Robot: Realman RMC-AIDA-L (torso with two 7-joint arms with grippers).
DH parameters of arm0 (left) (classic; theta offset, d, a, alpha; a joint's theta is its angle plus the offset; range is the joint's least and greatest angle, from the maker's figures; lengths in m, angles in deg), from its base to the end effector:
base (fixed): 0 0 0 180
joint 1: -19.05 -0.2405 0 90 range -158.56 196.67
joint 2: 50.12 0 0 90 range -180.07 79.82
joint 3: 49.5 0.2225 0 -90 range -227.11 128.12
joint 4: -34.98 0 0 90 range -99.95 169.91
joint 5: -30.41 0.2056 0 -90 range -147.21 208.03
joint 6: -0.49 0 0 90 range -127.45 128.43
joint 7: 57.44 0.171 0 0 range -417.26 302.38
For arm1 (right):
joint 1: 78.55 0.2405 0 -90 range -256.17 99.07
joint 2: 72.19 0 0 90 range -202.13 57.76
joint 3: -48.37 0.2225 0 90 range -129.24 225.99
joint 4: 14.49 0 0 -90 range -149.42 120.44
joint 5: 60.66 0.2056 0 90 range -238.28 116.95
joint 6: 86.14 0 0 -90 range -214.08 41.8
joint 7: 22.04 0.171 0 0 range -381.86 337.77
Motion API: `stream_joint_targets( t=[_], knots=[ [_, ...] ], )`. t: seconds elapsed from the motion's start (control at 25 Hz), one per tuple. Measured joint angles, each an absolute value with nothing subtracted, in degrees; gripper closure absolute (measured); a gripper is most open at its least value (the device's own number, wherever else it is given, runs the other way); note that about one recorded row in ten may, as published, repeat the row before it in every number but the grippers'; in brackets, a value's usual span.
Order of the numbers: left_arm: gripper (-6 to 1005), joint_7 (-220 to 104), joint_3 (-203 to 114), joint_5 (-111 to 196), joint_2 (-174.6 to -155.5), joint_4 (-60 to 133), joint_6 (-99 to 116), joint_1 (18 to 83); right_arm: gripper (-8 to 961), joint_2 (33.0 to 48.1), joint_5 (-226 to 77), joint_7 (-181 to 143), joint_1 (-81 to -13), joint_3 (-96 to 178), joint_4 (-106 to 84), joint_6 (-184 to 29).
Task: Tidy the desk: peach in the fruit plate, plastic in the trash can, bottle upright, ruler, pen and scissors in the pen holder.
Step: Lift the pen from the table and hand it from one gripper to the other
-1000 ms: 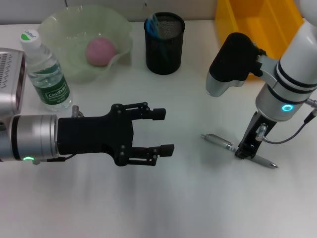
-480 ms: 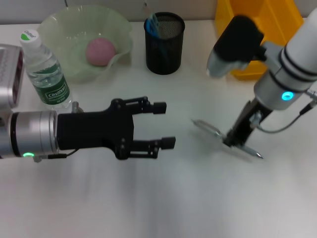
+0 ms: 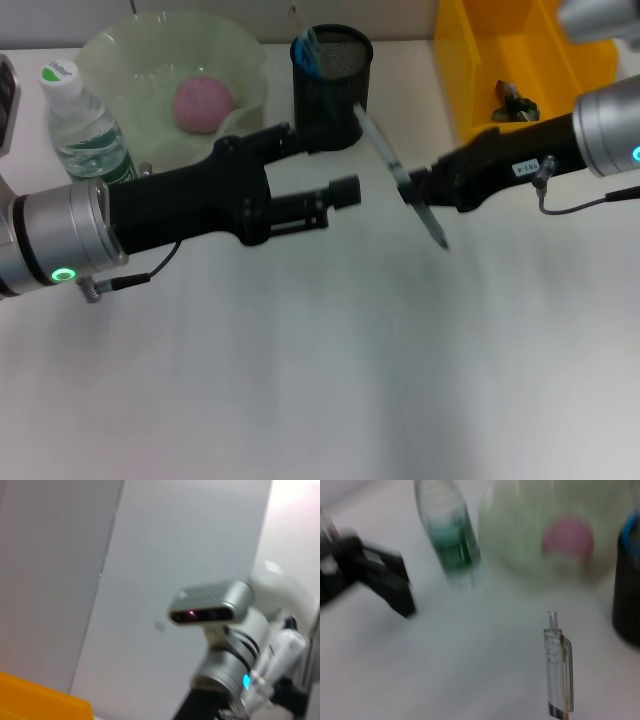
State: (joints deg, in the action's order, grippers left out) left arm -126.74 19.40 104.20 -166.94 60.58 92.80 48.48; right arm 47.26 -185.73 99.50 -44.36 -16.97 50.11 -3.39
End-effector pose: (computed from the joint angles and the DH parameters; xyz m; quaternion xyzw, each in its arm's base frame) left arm -0.1662 0.2996 -0.0266 -0.8941 -0.1646 -0.4123 0.0597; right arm 0.1543 0.3544 -0.0106 -0.9549 0.2702 0.0506 0.1122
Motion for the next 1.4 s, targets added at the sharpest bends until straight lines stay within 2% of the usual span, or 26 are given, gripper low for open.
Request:
stream_joint_targets(
  t=[0.24, 0.48, 1.04, 1.4],
  knots=[
    [257, -126.9, 16.4, 104.2, -168.7, 60.2, 91.9, 48.4, 823, 47.19, -160.2, 73.8, -52.9, -16.6, 40.9, -10.3],
    [259, -126.6, 16.2, 102.2, -168.9, 56.4, 88.9, 50.6, 819, 47.09, -140.8, 48.7, -54.1, -16.6, 25.0, -9.7],
    [262, -121.7, 16.8, 96.9, -169.3, 51.8, 83.4, 53.2, 811, 47.6, -130.3, 27.8, -47.9, -16.9, 3.9, -9.4],
    [264, -115.7, 17.7, 96.4, -169.3, 49.0, 80.3, 56.0, 806, 47.74, -130.1, 25.2, -43.9, -16.9, -1.0, -10.9]
  ],
)
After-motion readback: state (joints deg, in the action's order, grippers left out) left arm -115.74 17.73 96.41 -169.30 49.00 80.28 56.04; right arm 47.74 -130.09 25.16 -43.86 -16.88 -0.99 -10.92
